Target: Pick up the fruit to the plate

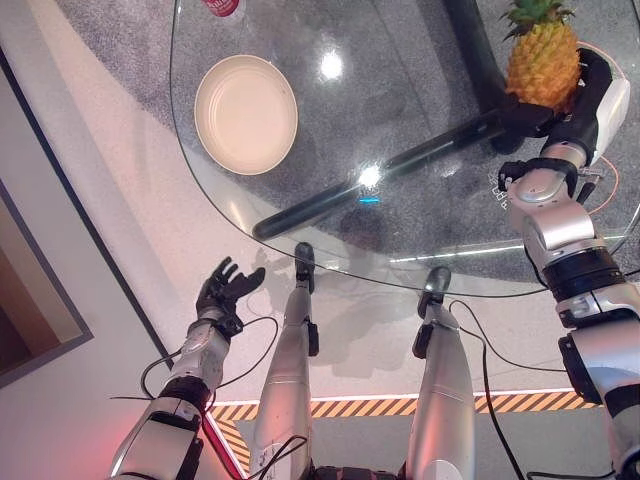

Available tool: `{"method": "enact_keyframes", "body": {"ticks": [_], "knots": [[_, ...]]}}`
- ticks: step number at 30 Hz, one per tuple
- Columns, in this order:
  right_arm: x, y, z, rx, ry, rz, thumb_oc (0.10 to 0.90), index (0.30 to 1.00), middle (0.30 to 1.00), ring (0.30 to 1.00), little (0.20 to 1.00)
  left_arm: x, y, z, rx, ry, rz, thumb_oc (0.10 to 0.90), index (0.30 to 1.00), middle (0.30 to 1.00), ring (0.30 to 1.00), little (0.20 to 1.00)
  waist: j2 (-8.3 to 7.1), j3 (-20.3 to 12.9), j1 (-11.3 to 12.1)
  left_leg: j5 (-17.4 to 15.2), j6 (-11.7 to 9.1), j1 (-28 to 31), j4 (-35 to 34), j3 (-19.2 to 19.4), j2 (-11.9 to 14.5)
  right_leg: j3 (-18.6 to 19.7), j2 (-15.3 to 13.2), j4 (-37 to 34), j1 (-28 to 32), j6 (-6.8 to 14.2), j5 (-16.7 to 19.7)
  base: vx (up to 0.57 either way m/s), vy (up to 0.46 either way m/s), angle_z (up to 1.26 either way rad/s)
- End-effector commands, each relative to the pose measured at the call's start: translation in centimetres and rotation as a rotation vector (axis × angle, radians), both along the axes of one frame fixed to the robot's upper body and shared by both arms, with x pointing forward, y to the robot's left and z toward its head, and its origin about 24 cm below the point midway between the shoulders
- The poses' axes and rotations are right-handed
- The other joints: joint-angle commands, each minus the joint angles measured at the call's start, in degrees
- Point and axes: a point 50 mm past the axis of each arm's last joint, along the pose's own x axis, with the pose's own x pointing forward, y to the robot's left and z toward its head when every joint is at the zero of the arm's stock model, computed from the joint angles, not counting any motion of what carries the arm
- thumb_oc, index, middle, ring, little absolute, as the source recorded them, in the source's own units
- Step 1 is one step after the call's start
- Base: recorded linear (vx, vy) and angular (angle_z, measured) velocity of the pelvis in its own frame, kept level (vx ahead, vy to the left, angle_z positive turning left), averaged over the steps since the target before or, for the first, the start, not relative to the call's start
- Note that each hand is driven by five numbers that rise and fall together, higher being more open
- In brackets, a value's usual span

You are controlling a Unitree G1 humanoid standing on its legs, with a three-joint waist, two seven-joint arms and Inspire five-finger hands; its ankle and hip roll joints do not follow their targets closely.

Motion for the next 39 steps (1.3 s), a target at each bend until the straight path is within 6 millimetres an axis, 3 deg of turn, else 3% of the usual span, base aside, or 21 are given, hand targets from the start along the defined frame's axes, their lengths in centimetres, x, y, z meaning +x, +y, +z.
{"method": "enact_keyframes", "body": {"ticks": [1,2,7,13,21,25,30,39], "knots": [[-2.1,0.5,5.6,-0.118,-0.297,0.001,0.1,0.3,0.3,0.3,0.2,-0.5,4.1,2.6,0.079,-0.09,0.273,0.8,0.9,0.9,0.9,0.9,-0.67,-0.7,-0.2,-5.1,-1.4,1.7,2.5,-1.1,1.6,-5.4,-0.1,-10.9,3.3,-0.6,9.3,-0.02,-0.078,0.0],[-2.4,1.0,5.0,-0.132,-0.314,0.008,0.1,0.3,0.3,0.3,0.2,-0.3,4.5,4.1,0.105,-0.138,0.356,0.8,0.9,0.9,0.9,0.9,-1.24,-0.7,-0.3,-5.1,-1.5,1.5,2.4,-1.3,1.6,-5.5,0.0,-10.9,3.4,-0.6,9.2,-0.02,-0.077,0.0],[-3.0,2.4,4.5,-0.148,-0.341,0.039,0.1,0.3,0.3,0.3,0.2,0.5,4.5,7.1,0.125,-0.254,0.48,0.8,0.9,0.9,0.9,0.9,-2.3,-0.7,-0.5,-5.1,-1.6,1.3,2.2,-1.7,1.7,-5.5,0.3,-11.3,3.5,-0.7,9.3,-0.01,-0.065,0.01],[-3.3,3.2,4.0,-0.194,-0.345,0.081,0.1,0.3,0.3,0.3,0.2,0.7,4.8,9.5,0.122,-0.366,0.548,0.8,0.9,0.9,0.9,0.9,-2.68,-0.7,-0.9,-5.0,-1.7,1.1,2.2,-1.6,1.8,-5.3,0.5,-11.3,3.4,-0.7,9.2,0.0,0.0,0.0],[-3.8,4.6,2.6,-0.297,-0.329,0.157,0.1,0.3,0.3,0.3,0.2,0.8,4.6,15.0,0.095,-0.642,0.606,0.8,0.9,0.9,0.9,0.9,-3.37,-0.7,-1.5,-4.6,-2.0,0.0,2.1,-1.6,2.0,-4.9,0.6,-11.5,2.6,-0.6,9.6,0.0,-0.004,0.0],[-3.9,5.5,2.3,-0.332,-0.326,0.206,0.1,0.3,0.3,0.3,0.2,1.1,3.6,17.3,0.083,-0.755,0.566,0.8,0.9,0.9,0.9,0.9,-3.61,-0.7,-1.7,-4.6,-2.2,-0.3,2.2,-1.6,2.1,-4.8,0.7,-11.4,2.3,-0.5,9.6,-0.01,-0.002,0.0],[-4.2,6.5,2.2,-0.354,-0.337,0.268,0.1,0.3,0.3,0.3,0.2,1.3,0.8,20.4,0.173,-0.91,0.415,0.8,0.9,0.9,0.9,0.9,-3.76,-0.7,-1.9,-5.2,-2.2,-0.1,2.2,-1.4,2.2,-4.7,1.0,-11.4,2.6,-0.3,9.2,0.0,-0.014,0.0],[-5.2,7.7,2.6,-0.401,-0.388,0.327,0.1,0.3,0.3,0.3,0.2,0.9,-3.1,22.2,0.215,-1.04,0.131,0.8,0.9,0.9,0.9,0.9,-3.96,-0.7,-2.1,-4.8,-2.0,-0.7,1.6,-1.5,2.0,-4.7,1.1,-12.4,2.3,0.1,10.2,0.0,0.0,0.0]]}}
